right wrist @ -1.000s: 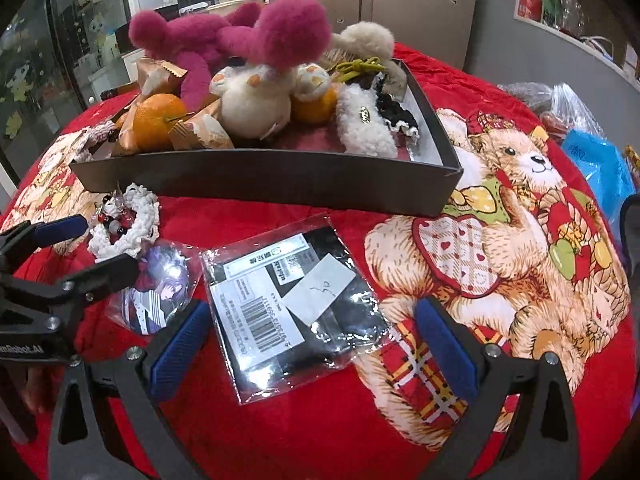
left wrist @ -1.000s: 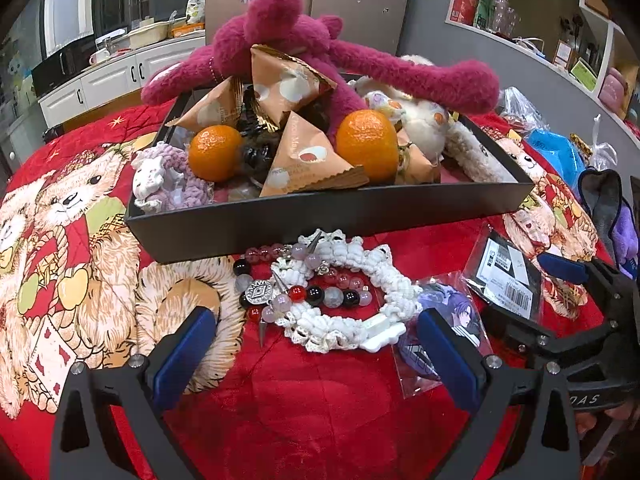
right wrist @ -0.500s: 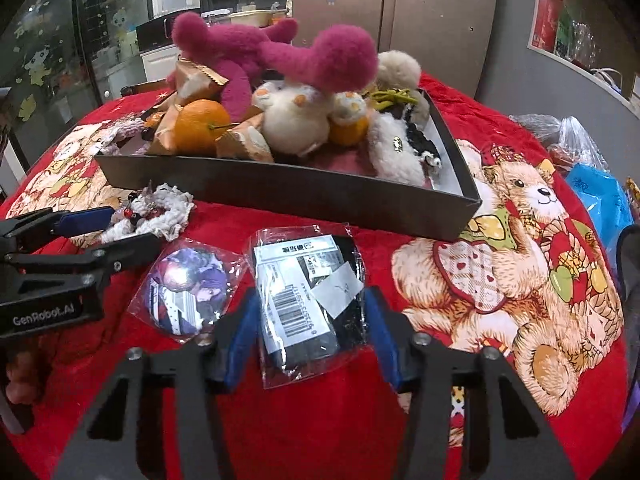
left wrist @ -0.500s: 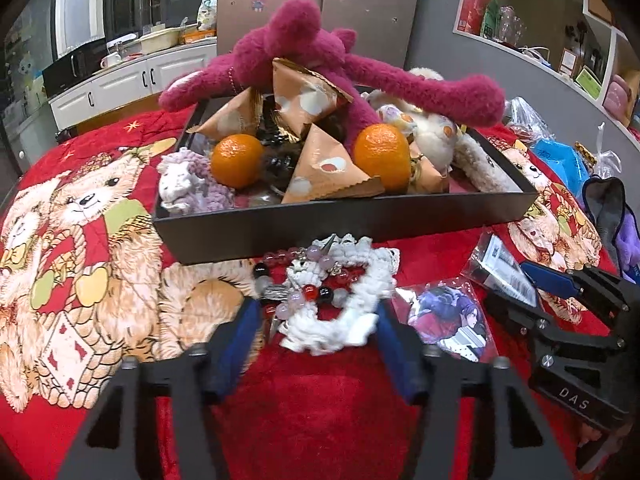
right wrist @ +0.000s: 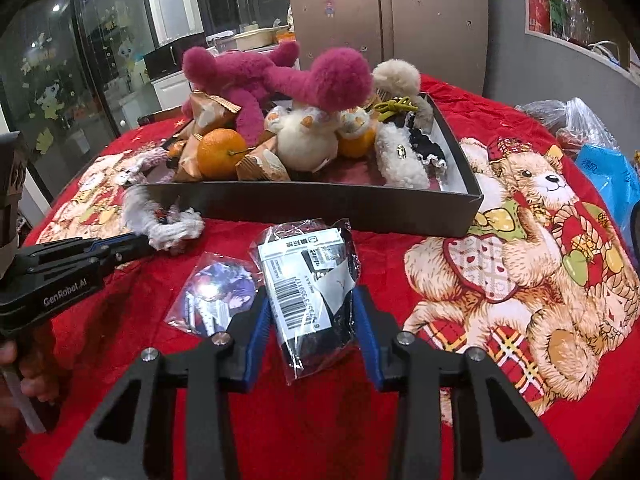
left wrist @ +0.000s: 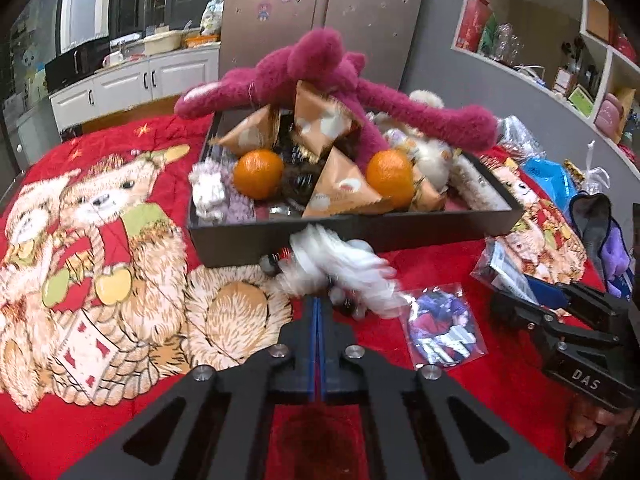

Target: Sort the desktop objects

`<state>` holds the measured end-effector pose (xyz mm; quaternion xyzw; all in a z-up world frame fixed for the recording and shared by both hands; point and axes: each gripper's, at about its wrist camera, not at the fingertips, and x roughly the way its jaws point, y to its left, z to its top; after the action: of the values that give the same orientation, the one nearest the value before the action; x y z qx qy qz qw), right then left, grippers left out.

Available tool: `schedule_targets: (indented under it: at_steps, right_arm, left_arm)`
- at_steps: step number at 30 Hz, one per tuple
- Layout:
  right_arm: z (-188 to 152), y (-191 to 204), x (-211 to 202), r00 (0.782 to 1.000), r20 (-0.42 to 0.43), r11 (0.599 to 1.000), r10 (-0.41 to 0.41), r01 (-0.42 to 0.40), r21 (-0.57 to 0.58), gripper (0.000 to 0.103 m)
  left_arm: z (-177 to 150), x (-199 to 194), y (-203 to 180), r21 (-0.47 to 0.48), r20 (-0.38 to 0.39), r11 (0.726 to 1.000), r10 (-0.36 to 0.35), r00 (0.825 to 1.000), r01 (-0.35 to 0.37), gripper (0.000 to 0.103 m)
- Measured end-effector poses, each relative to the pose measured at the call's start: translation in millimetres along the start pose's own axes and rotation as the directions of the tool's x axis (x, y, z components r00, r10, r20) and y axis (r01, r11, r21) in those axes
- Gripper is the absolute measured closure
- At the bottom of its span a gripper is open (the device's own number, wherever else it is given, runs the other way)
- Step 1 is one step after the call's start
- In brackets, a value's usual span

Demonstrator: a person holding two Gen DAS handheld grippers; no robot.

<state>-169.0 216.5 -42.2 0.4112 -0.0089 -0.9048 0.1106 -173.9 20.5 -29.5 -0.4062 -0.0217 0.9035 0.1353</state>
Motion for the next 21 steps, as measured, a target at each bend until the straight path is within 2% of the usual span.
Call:
schedule_targets:
  at_steps: [3,7,16,17,18,19,20,21]
  right_arm:
    - [1.9,-1.0,-6.4,1.0,0.013,1.0,0.01,-0.01,0.01,0.062]
    - [4.4,-2.8,-16.6,0.999,0.032,0.999,0.027,-0.028,0.023,0.062]
    - [5.9,-4.5,-27.2,0.998,0.054,0.999,0.032,-0.034,0.028,0.062]
    - [5.6,-5.2,-27.0,0.998,0.052,0.999,0.037,-0.039,0.031,0.062]
    - [5.7,-6.1,-26.7,0.998,0.053,0.999,0.038,-0.04,0.033,0.062]
    - [5.6,-6.9,-26.1,0.998,0.048,0.999,0.039,-0.041,0.035,0.062]
    - [5.3,-7.6,-25.3,0.998,0.046,0.999,0.038,-0.04,0.034,0.062]
    - [5.2,-7.9,-24.9,0.998,0.046,0.999,0.036,-0.038,0.034,0.062]
  left_arm:
    - [5.0,-12.3,2.2,0.001,0.024,1.0,-0.019,1.0,0.019,0.103]
    - [9.1,-18.8,2.2,0.01,0.047,1.0,-0.01,0.999,0.01,0.103]
    - [-0.4,-8.4,1.4,-0.01,-0.021,0.998,-0.06,0.998,0.06,0.103]
    - [-2.8,-6.6,-0.8,-0.004,-0.035,0.998,-0.062,0.997,0.062,0.097]
    - [-4.6,-3.7,-5.7,0.006,-0.052,0.998,-0.058,0.997,0.058,0.078]
    - [-6.0,-1.6,-9.5,0.013,-0.064,0.999,-0.045,0.997,0.046,0.065]
    - [-6.9,-0.2,-12.0,0.018,-0.07,0.999,-0.03,0.997,0.032,0.04]
    - [-8.2,0.6,-13.5,0.019,-0.062,1.0,-0.016,0.998,0.017,0.034]
